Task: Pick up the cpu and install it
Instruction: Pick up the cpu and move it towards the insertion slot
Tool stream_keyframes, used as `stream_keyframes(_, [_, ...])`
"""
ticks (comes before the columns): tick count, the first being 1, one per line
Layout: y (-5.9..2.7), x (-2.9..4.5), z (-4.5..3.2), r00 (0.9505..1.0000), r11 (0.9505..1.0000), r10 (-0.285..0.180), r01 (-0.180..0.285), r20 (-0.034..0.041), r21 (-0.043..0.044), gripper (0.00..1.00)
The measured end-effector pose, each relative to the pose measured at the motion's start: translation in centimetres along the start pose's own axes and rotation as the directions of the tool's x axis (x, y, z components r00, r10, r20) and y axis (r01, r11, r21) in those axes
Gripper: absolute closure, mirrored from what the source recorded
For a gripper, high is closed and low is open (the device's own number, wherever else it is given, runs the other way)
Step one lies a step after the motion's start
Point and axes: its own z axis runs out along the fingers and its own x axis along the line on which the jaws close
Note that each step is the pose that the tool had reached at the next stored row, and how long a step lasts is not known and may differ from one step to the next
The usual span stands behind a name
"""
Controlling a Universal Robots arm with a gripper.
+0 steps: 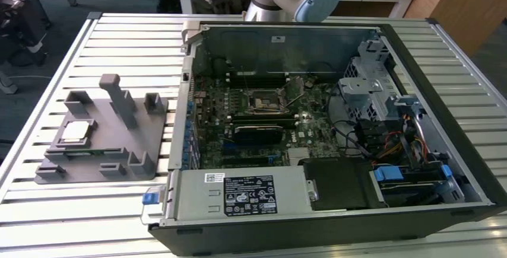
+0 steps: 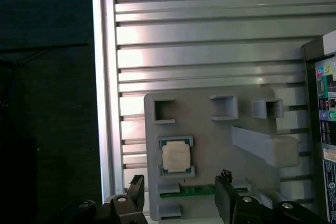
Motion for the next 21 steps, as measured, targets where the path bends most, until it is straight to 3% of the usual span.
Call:
stream_keyframes(11, [-0.09,0.04,1.84,1.0000,1.0000,0.000,0.000,0.0000,0.0009,0.36])
stream_keyframes(21, [-0.13,0.06,2.65,1.0000,1.0000,0.000,0.000,-0.0001,0.0010,0.36])
